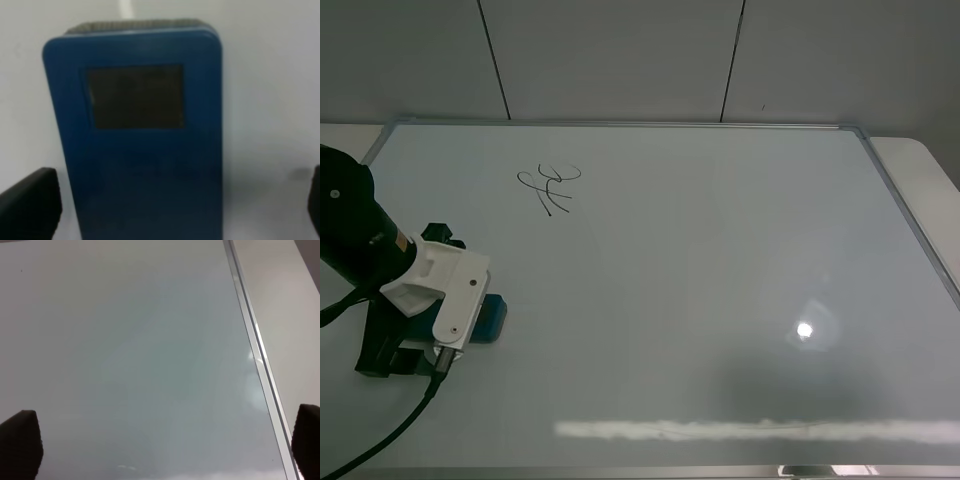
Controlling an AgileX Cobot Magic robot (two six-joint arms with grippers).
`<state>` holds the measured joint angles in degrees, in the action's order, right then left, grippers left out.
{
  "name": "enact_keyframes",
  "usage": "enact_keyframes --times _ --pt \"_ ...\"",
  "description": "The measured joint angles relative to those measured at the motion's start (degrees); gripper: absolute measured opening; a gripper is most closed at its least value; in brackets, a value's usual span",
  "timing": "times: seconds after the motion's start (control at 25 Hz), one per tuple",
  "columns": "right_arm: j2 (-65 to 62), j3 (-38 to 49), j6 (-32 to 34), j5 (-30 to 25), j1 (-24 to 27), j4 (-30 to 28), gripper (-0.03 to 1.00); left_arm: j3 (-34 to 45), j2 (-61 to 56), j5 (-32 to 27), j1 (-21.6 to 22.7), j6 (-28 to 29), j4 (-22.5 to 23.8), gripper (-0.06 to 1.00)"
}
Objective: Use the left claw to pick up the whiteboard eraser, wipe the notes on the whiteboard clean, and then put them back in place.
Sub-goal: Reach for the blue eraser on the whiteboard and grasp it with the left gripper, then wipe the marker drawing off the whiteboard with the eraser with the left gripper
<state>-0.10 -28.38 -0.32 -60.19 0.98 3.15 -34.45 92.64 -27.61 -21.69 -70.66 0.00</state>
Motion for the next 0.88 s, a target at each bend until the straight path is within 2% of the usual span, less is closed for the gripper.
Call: enact_keyframes --times 0.28,0.36,0.44,0.52,0.56,0.88 --pt "0.0 0.0 0.0 0.0 0.0 0.0 0.99 0.0 0.1 0.0 0.0 0.5 0.0 0.99" --pt "0.0 0.0 0.0 0.0 0.0 0.0 0.99 0.0 0.2 0.0 0.0 0.7 0.0 0.97" --pt "0.0 0.0 0.0 0.0 0.0 0.0 0.99 0.0 0.2 0.0 0.0 0.9 0.0 0.85" --pt "0.0 0.0 0.0 0.0 0.0 0.0 0.99 -0.2 0.2 0.0 0.0 1.0 -0.7 0.62" --pt "0.0 0.0 0.0 0.0 0.0 0.0 0.99 -0.3 0.3 -0.2 0.0 1.0 -0.8 0.54" --pt "0.0 0.0 0.0 0.0 0.0 0.0 0.99 -1.2 0.3 -1.8 0.0 1.1 -1.1 0.55"
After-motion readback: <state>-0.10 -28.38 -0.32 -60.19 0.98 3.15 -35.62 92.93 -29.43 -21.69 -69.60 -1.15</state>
